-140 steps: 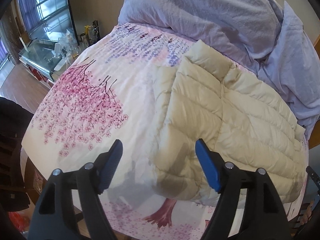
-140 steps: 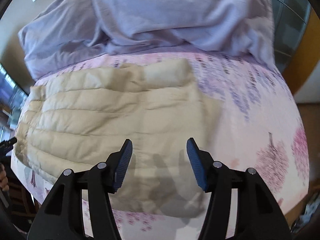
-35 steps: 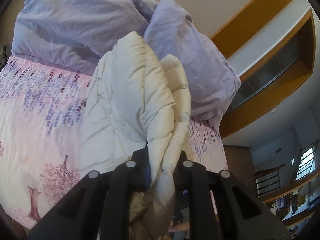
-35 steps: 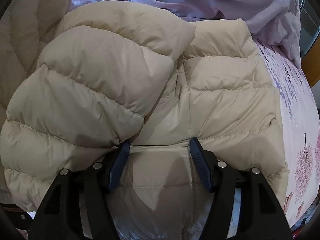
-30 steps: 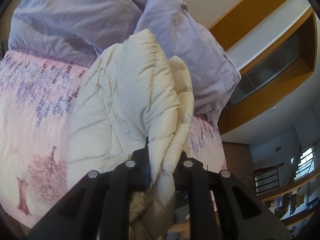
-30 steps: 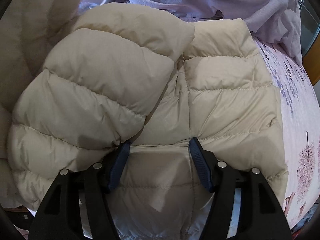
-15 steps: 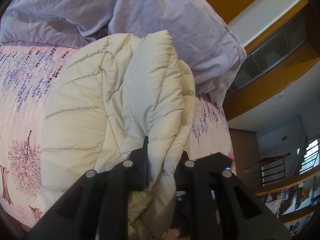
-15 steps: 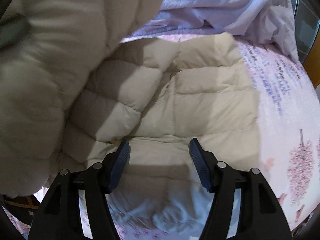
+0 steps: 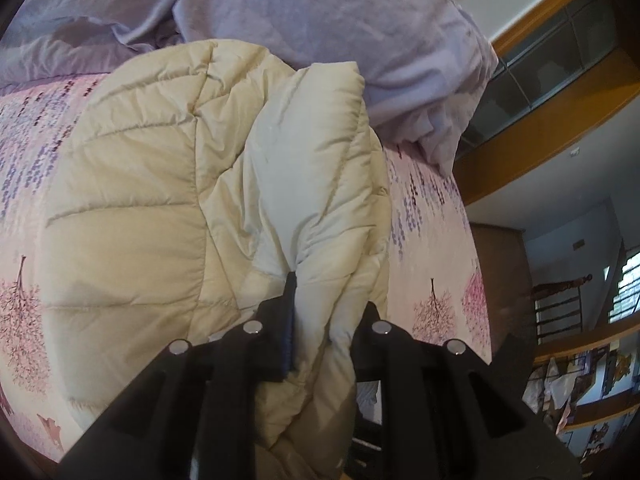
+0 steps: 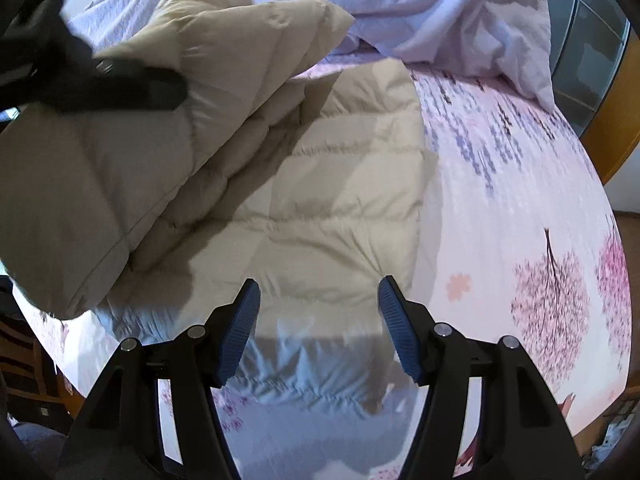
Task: Fold large clothes
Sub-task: 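Fold the lifted hem end over toward the collar with the left gripper, then open the left gripper and withdraw both grippers from the folded jacket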
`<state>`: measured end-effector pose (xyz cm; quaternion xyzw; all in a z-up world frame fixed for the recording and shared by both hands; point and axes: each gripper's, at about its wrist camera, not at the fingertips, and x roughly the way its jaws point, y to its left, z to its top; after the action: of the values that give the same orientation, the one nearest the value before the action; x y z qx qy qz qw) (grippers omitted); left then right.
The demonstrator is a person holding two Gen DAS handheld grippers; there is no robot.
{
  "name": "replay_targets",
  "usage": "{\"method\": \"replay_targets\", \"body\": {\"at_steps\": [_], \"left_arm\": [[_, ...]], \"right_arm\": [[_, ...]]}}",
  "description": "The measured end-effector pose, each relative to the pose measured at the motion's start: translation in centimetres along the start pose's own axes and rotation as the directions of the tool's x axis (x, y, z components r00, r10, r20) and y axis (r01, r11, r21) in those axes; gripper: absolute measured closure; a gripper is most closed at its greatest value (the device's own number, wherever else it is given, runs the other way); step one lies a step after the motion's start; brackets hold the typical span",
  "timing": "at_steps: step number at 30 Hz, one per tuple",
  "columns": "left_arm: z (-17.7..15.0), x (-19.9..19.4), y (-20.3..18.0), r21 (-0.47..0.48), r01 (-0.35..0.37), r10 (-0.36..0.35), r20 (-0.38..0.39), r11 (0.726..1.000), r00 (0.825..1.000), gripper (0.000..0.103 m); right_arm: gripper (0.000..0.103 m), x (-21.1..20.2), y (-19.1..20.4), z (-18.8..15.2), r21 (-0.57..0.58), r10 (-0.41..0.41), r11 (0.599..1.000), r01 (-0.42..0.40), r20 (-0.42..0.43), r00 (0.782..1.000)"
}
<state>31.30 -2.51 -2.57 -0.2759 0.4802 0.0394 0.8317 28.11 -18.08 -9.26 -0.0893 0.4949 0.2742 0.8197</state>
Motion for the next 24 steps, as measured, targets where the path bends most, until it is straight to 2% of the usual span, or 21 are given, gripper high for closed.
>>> {"method": "replay_targets", "body": {"at_steps": [4,6,8,10,13,14,20,22,24], "left_arm": [[-0.3,1.4,-0.6,0.016,0.011,-0.01,-0.034,1.0,0.999,0.08],[-0.3,1.6,-0.8,0.014,0.023,-0.022,-0.043,1.0,0.999,0.074],[-0.2,1.2,-0.9,0.021,0.05,-0.049,-0.042,0.999,0.998,0.063],[0.0,0.4,-1.0,0.031,0.069,-0.068,-0.034,0.997,0.997,0.058],[0.4,-0.9,-0.9,0.048,0.059,-0.059,-0.012,0.997,0.998,0.046],[0.6,-1.5,-0.7,0.057,0.053,-0.053,0.0,0.997,0.999,0.046],[1.4,-4.1,1.2,0.091,-0.037,0.031,0.068,0.995,0.997,0.044],[1.5,-4.8,2.4,0.099,-0.104,0.095,0.096,0.99,0.991,0.044],[1.6,-5.2,3.8,0.11,-0.183,0.168,0.13,0.977,0.977,0.044]], "right_arm": [[0.04,0.0,-0.7,-0.4,0.031,0.005,1.0,-0.005,0.003,1.0],[0.04,0.0,-1.1,-0.5,0.035,0.006,0.999,-0.006,0.003,1.0],[0.04,0.0,-1.4,-0.6,0.042,-0.002,0.999,0.002,0.002,1.0],[0.04,-0.1,-1.8,-0.7,0.057,-0.006,0.998,0.006,-0.001,1.0],[0.04,-0.2,-2.6,-0.8,0.077,-0.012,0.997,0.012,-0.004,1.0],[0.04,-0.1,-2.8,-0.8,0.079,-0.015,0.997,0.016,-0.004,1.0],[0.04,-1.0,-3.9,-0.3,0.089,-0.056,0.995,0.055,0.011,0.998],[0.04,-1.5,-4.3,0.1,0.097,-0.074,0.993,0.071,0.026,0.997],[0.04,-2.0,-4.7,0.5,0.111,-0.086,0.99,0.081,0.042,0.995]]}}
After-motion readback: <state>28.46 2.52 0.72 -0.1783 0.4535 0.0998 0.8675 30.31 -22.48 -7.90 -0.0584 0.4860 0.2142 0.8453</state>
